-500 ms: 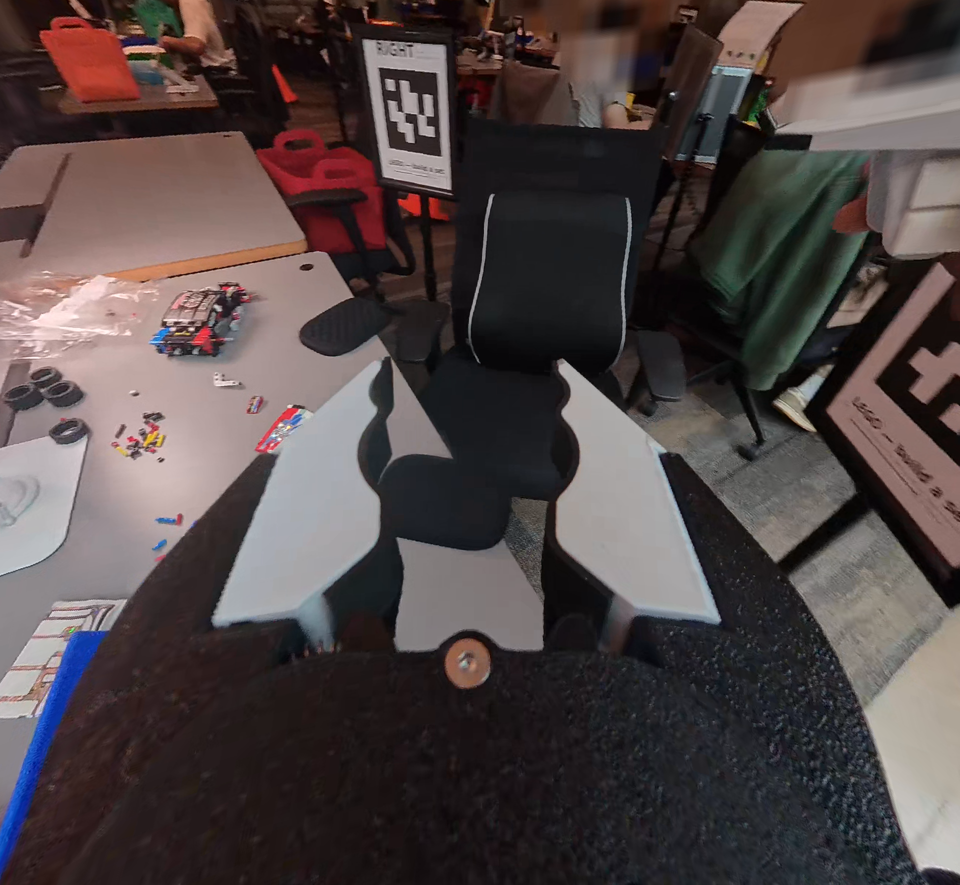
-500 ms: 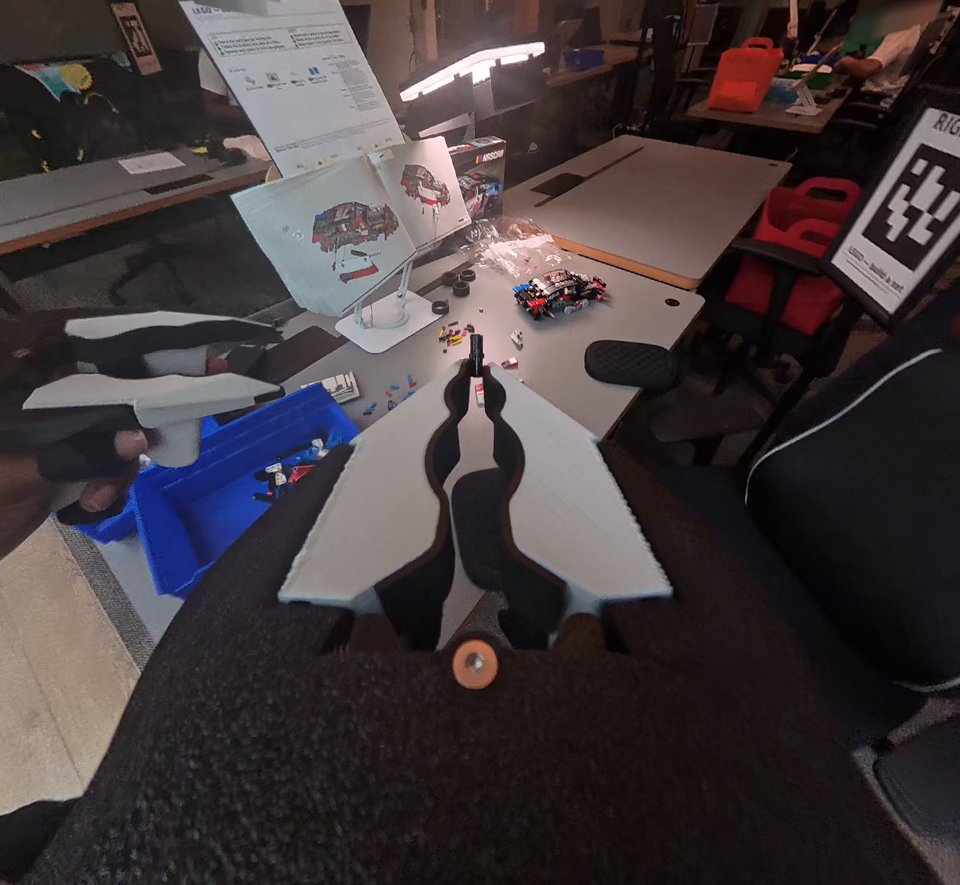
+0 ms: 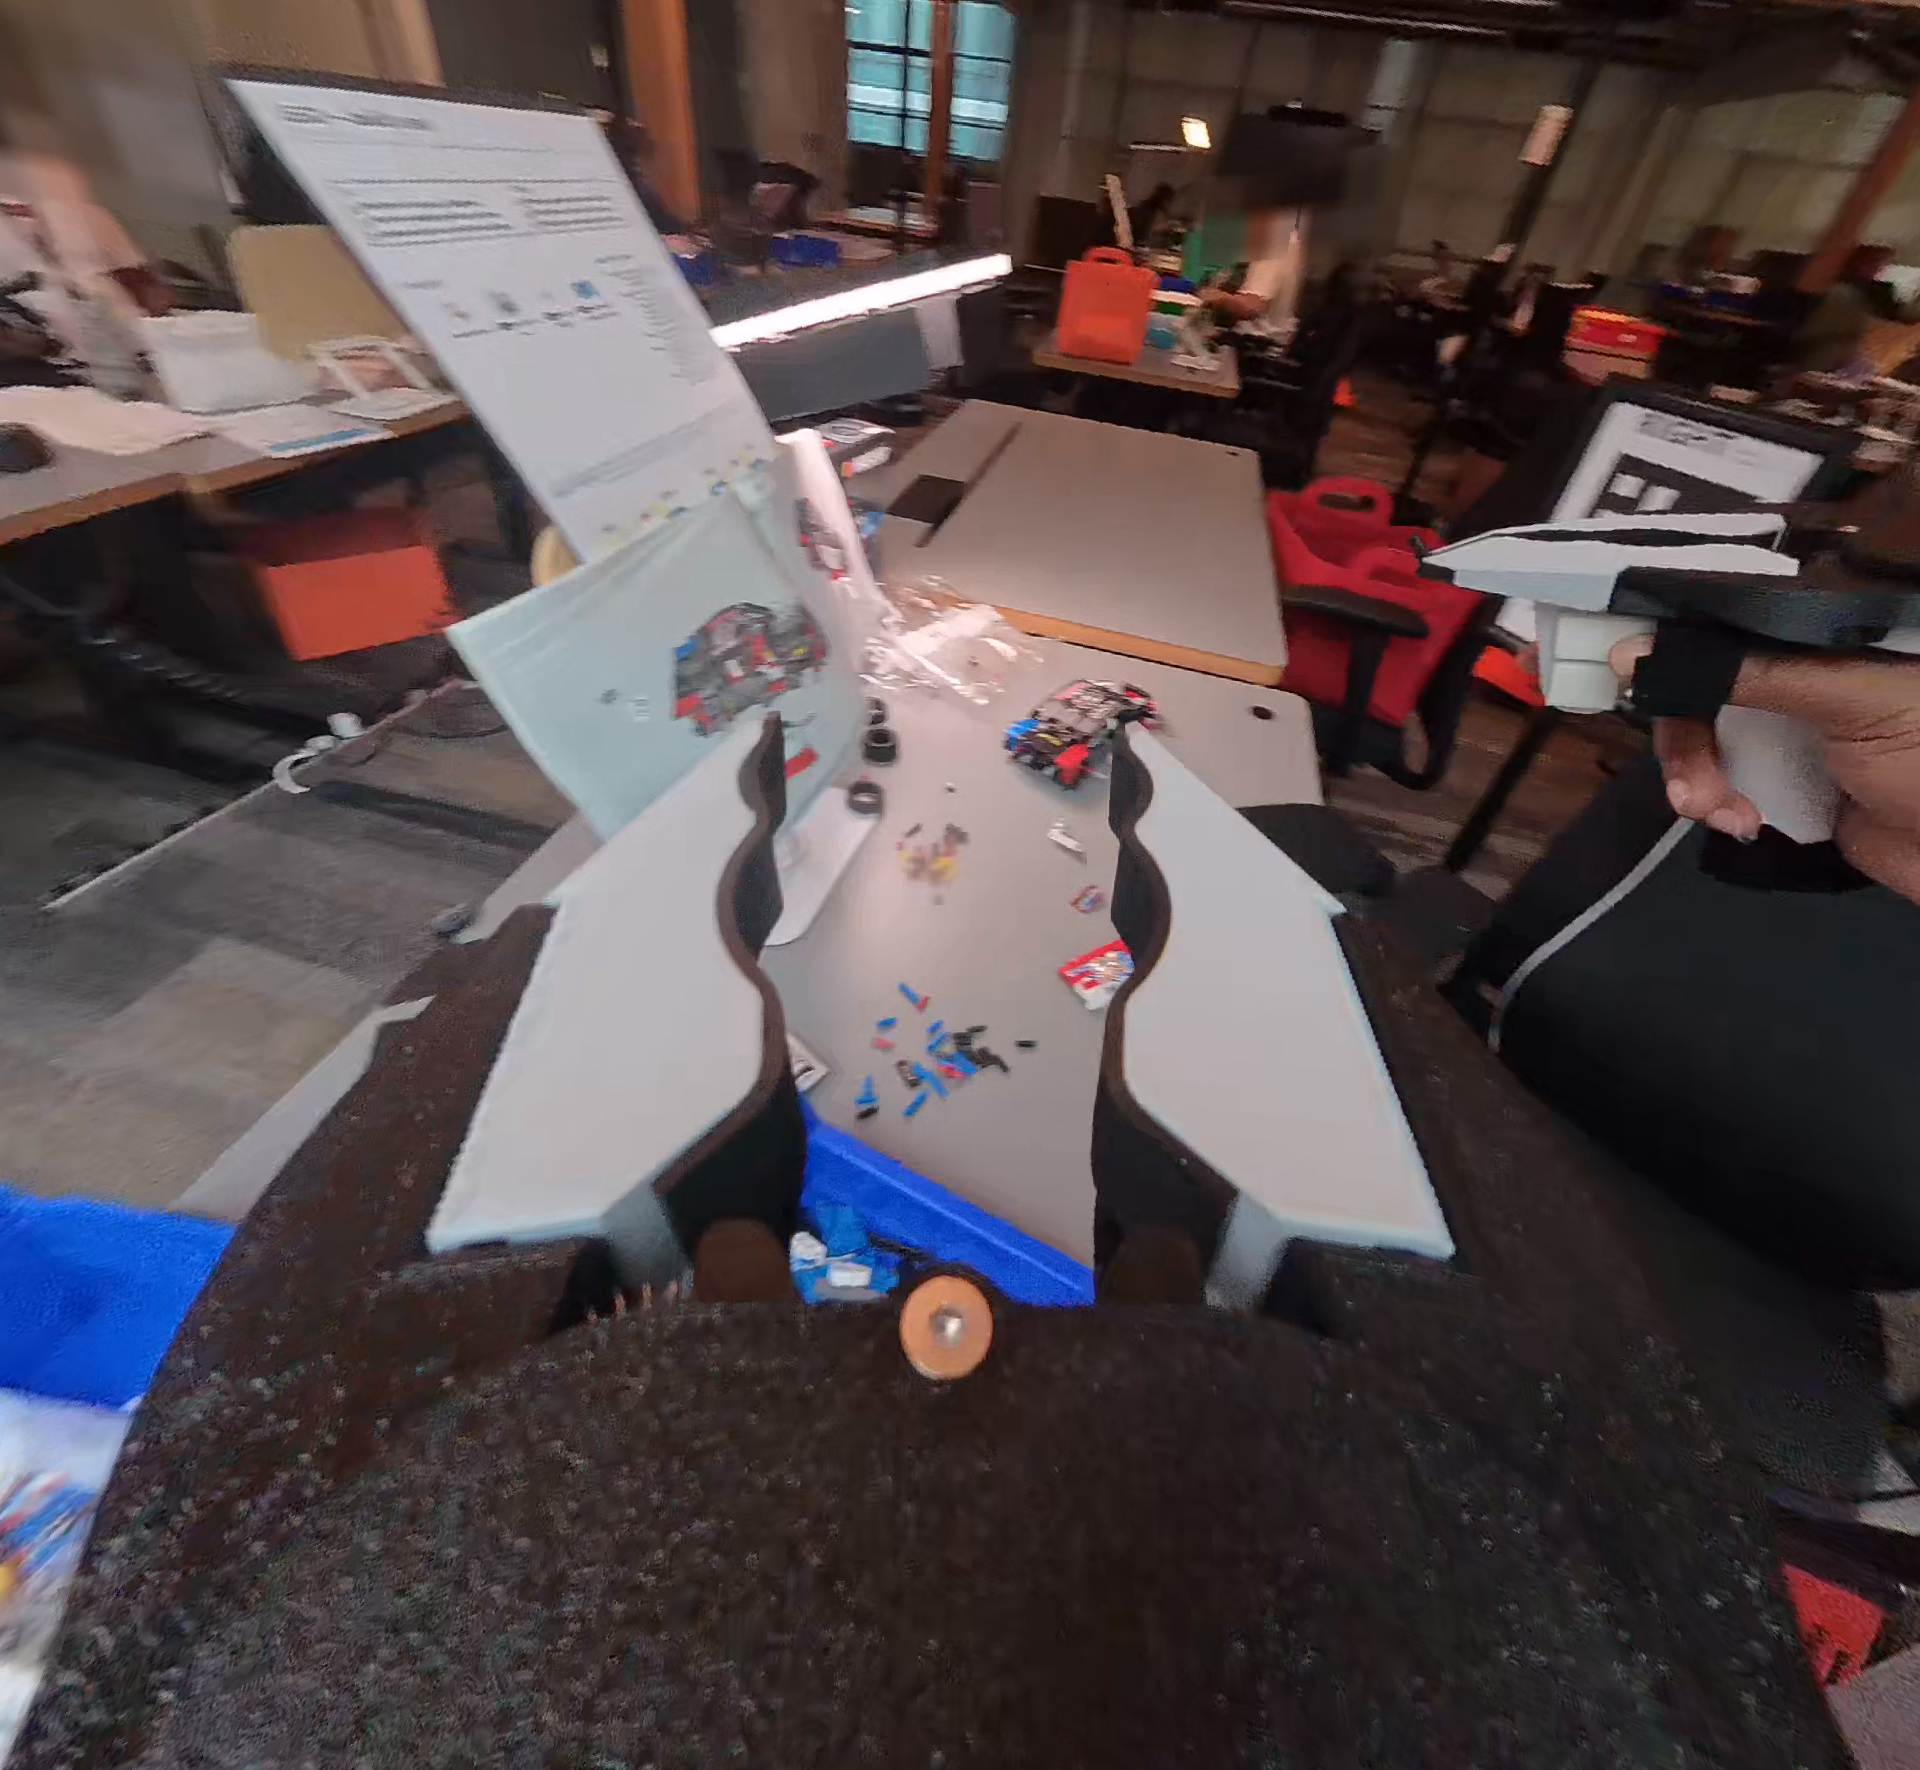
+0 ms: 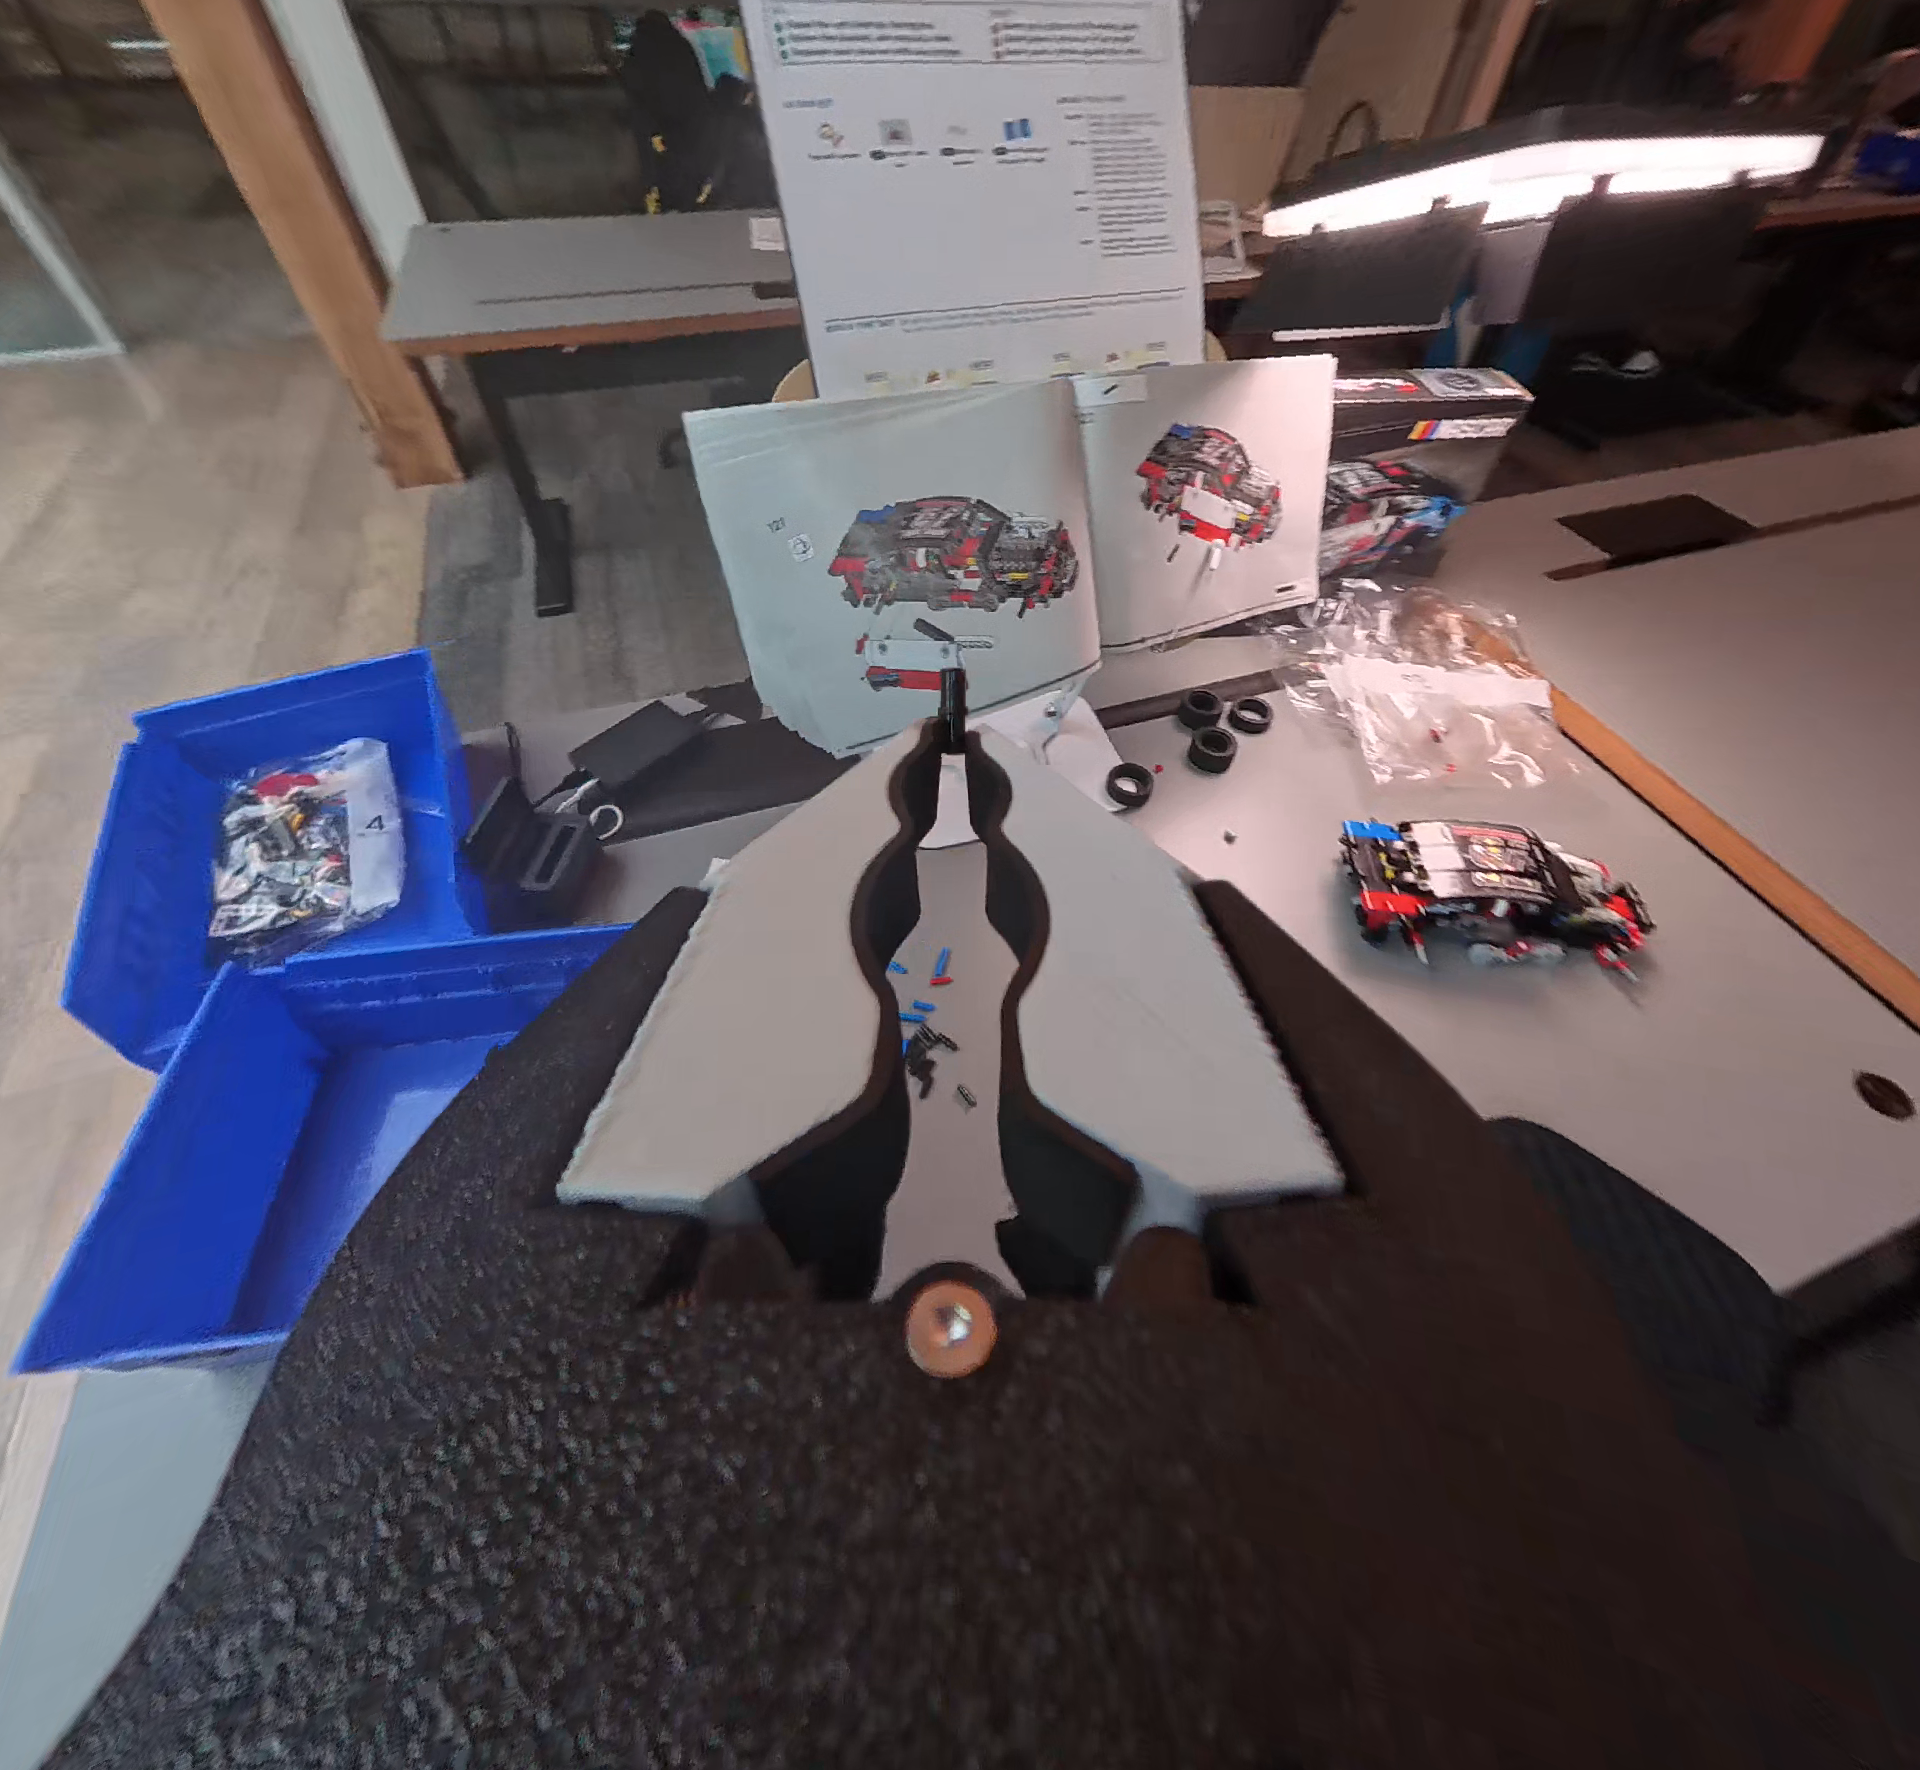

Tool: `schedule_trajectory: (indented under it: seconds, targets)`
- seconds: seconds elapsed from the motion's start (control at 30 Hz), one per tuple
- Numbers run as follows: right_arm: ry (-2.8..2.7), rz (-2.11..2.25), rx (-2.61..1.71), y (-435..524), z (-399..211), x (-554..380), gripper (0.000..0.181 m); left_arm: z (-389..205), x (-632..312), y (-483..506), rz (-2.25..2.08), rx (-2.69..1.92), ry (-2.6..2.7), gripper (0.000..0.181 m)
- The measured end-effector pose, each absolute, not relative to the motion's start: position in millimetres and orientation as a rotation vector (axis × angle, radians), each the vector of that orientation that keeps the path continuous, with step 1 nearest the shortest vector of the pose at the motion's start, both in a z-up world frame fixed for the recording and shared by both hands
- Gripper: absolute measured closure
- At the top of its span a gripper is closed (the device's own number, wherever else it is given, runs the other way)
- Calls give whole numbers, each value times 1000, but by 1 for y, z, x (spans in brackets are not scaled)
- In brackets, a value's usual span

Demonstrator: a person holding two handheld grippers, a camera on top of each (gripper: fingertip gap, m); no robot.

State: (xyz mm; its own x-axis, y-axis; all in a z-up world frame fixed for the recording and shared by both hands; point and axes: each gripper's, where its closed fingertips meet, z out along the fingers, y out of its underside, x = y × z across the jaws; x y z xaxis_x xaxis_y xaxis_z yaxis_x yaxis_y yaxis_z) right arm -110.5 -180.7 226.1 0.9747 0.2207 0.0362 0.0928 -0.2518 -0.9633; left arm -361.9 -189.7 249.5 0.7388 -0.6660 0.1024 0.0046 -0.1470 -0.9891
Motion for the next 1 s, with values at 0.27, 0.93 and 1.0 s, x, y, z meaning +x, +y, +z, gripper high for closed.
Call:
schedule_trajectory:
  seconds: [0.27, 0.93, 1.0]
  targets:
    - [-624, 394, -1832, -69, 160, -85, 177, 184, -437, -189, -171, -1814, -55, 119]
    - [-1310, 844, -1513, -80, 104, -214, 177, 70, -396, -315, 241, -1739, -561, 118]
    - [-1365, 890, -1448, -96, 76, -223, 177, 30, -392, -312, 259, -1727, -537, 119]
